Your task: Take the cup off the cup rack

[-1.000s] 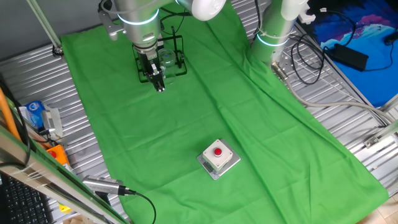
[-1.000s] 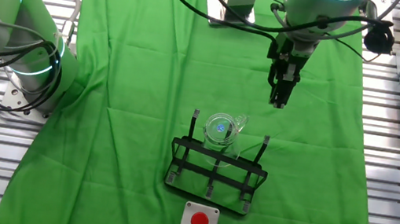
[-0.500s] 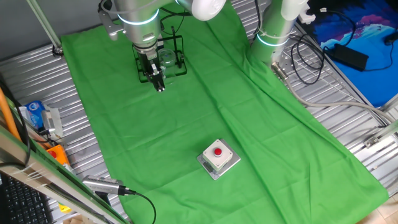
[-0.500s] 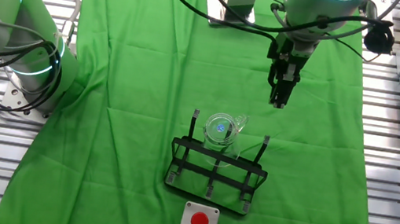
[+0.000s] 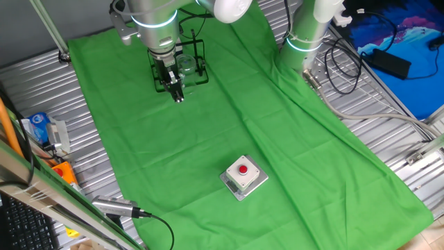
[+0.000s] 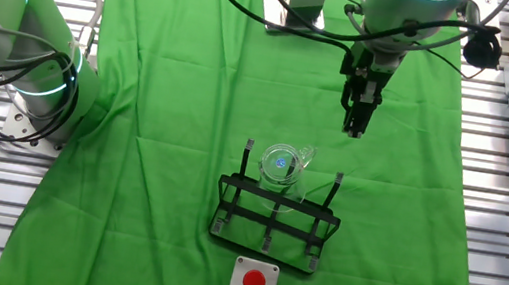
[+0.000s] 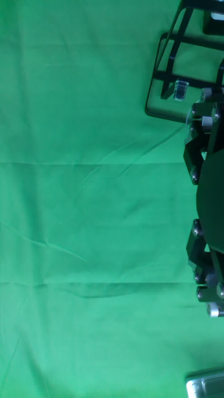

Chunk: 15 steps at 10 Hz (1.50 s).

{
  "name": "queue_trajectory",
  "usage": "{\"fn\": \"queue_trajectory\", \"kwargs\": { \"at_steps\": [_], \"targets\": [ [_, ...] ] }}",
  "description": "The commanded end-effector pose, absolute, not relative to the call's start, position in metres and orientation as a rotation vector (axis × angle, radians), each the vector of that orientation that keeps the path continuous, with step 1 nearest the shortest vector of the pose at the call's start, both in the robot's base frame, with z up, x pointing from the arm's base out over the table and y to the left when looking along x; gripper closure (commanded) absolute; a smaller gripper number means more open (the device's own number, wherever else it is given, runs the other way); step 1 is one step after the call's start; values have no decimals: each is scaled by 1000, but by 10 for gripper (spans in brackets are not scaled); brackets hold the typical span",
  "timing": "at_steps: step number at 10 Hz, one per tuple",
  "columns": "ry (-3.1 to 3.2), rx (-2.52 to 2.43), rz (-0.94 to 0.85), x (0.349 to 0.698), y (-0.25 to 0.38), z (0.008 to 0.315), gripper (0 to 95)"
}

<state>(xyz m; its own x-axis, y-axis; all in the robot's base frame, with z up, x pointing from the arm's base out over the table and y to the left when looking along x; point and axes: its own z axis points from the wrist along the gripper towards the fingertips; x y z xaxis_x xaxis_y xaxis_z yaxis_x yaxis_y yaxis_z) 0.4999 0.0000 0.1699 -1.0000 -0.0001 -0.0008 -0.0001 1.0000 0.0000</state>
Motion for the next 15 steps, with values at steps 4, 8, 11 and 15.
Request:
{"fn": "queue_trajectory", "kwargs": {
  "at_steps": [4, 8, 11, 15],
  "targets": [
    [3098, -179, 39, 500, 0, 170, 950],
    [3098, -179, 37, 500, 0, 170, 950],
    [3099, -179, 37, 500, 0, 170, 950],
    [3099, -180, 36, 500, 0, 170, 950]
  ]
}}
